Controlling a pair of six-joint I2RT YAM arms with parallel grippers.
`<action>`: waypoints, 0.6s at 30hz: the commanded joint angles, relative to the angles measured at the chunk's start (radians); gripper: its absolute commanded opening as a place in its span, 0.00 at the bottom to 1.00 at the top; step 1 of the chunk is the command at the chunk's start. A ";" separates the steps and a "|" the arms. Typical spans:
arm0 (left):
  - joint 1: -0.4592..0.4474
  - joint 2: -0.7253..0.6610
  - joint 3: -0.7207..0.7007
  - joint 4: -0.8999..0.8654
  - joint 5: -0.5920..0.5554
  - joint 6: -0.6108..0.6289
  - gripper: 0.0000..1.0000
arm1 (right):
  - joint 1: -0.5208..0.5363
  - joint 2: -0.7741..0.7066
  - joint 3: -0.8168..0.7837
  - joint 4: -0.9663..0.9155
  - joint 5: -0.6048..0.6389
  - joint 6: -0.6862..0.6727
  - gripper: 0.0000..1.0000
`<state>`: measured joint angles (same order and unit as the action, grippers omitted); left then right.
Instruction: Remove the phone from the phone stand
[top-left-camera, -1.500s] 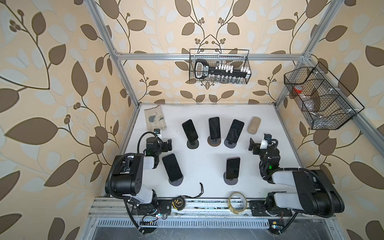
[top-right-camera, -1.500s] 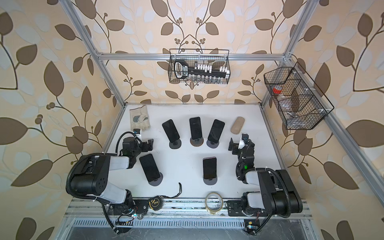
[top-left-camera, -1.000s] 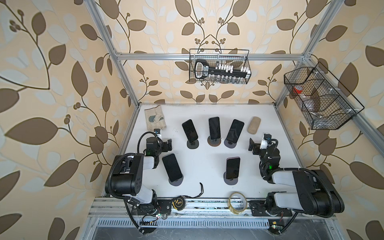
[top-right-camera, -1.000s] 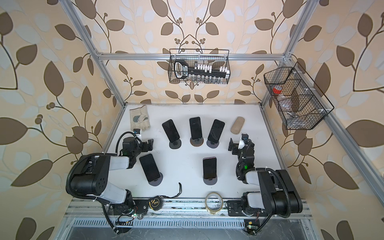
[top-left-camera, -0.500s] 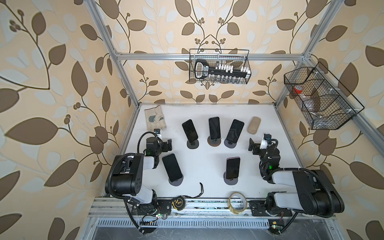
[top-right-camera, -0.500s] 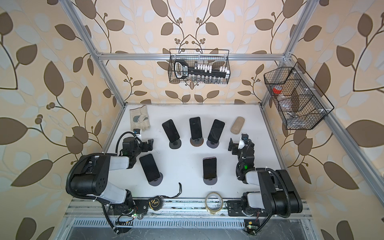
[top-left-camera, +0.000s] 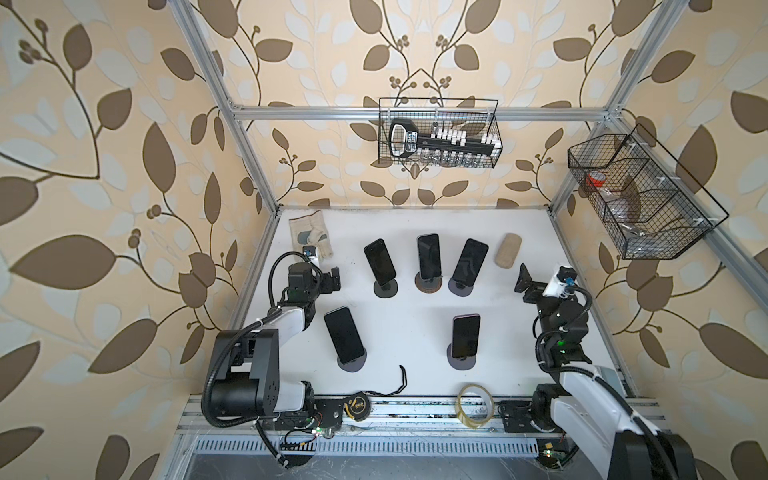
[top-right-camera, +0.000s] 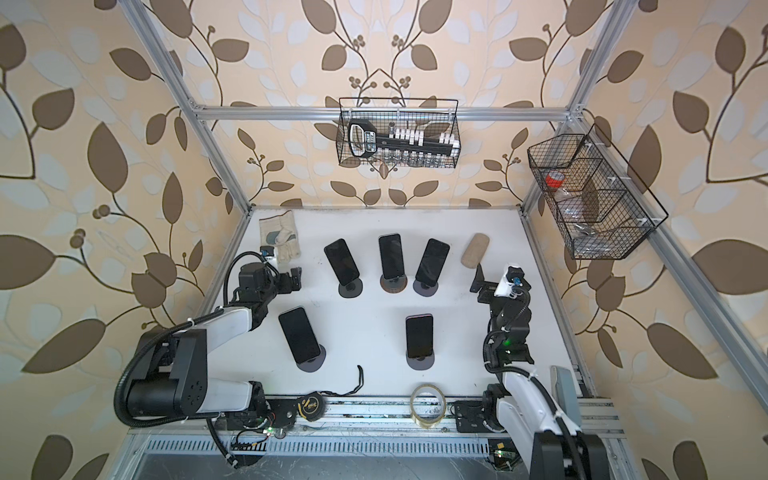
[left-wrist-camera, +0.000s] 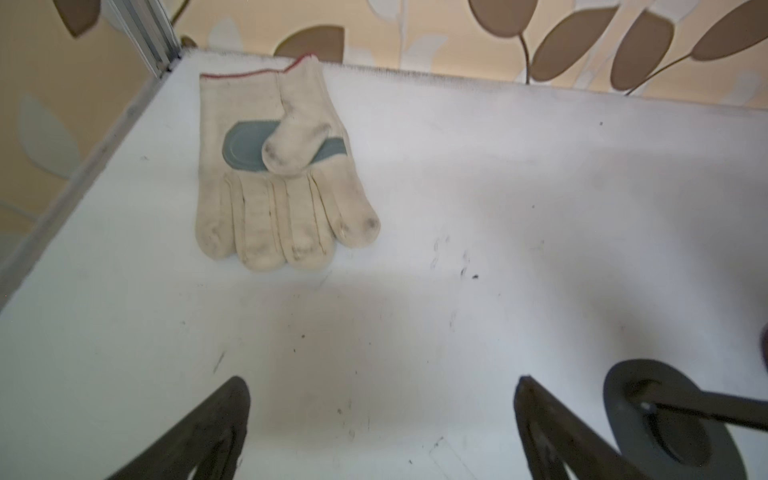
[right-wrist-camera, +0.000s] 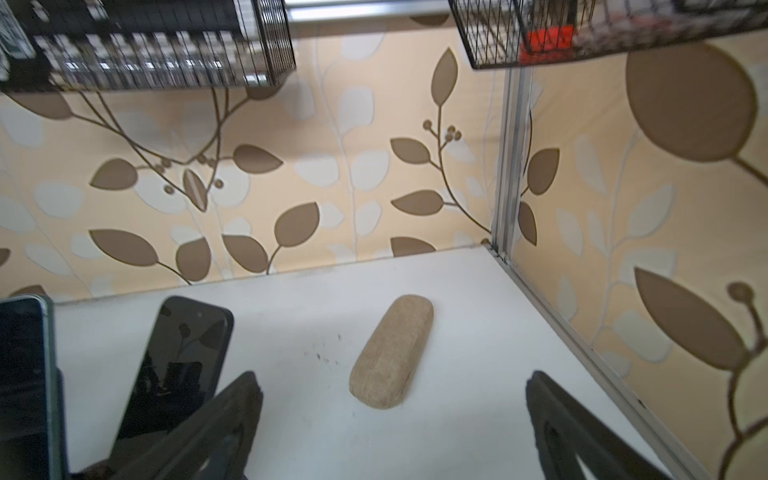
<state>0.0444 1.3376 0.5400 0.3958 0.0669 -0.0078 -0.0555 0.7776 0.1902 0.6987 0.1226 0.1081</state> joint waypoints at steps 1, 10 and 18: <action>-0.011 -0.091 0.061 -0.165 -0.020 -0.024 0.99 | 0.001 -0.094 0.095 -0.271 0.027 0.089 1.00; -0.070 -0.295 0.127 -0.398 -0.053 -0.176 0.99 | 0.043 -0.082 0.292 -0.603 0.190 0.498 1.00; -0.103 -0.420 0.208 -0.683 -0.025 -0.344 0.99 | 0.334 0.047 0.496 -0.857 0.285 0.421 1.00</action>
<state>-0.0540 0.9657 0.6952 -0.1570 0.0265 -0.2703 0.1848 0.8173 0.6525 -0.0254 0.3370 0.5423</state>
